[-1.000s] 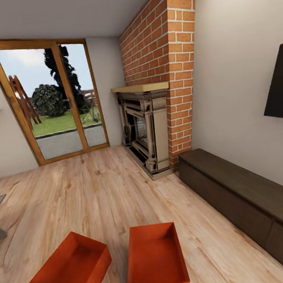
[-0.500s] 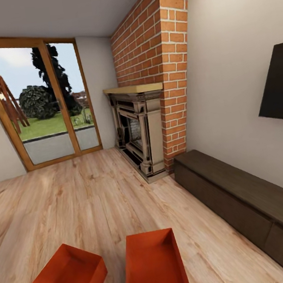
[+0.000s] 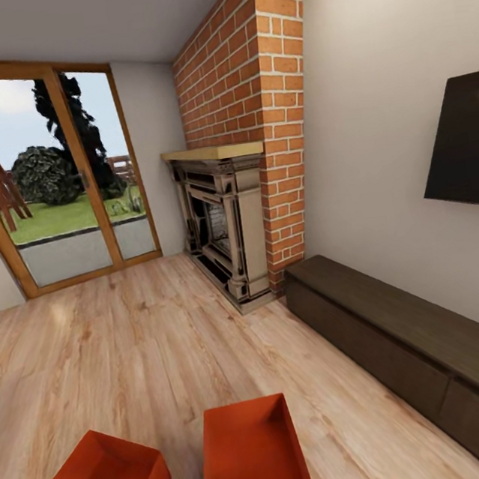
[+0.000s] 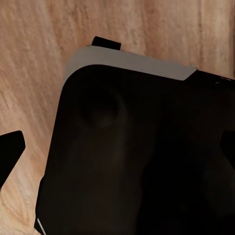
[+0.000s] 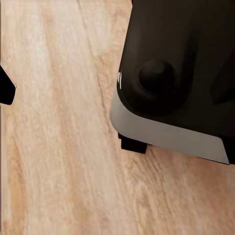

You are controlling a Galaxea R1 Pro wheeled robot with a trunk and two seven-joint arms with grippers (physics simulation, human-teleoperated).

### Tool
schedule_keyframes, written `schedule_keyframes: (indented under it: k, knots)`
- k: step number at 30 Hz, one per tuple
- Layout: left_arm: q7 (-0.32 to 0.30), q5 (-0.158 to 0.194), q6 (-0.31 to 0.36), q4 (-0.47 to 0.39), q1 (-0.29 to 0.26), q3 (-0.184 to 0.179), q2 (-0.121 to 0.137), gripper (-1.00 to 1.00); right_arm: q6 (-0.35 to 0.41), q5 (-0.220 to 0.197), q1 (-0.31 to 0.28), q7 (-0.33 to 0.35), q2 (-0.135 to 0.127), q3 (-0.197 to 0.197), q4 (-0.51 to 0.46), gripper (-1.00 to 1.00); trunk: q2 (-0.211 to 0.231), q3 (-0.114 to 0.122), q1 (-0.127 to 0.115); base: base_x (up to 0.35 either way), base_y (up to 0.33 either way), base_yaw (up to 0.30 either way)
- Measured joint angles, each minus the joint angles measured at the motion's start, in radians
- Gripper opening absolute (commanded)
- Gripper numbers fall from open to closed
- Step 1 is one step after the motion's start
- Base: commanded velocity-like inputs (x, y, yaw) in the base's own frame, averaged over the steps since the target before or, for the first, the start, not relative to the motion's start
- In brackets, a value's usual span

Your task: Move the two storage containers from the living room to the garage. In the garage, place one container on the floor and stack the other container on top of it (either order is fine).

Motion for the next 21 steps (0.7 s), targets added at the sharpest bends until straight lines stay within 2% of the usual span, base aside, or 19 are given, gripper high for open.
schedule_keyframes:
  k: [5, 12, 21]
  knots:
    - [0.0, 0.0, 0.0, 0.0, 0.0, 0.0, 0.0, 1.0, 0.0, 0.001, 0.0, 0.0, 0.0, 0.0, 0.0, 1.0, 0.0, 0.0, 0.0, 0.269, 0.0, 0.0]
    - [0.001, 0.011, -0.001, -0.002, 0.0, 0.008, 0.0, 1.0, 0.001, 0.003, 0.0, 0.0, 0.002, 0.0, 0.0, 1.0, 0.0, 0.0, 0.001, 0.047, 0.0, 0.016]
    - [0.002, 0.016, -0.005, -0.004, 0.0, 0.012, -0.001, 1.0, 0.001, 0.006, 0.0, -0.001, 0.001, 0.003, 0.0, 1.0, 0.0, 0.0, 0.001, 0.002, 0.0, 0.224]
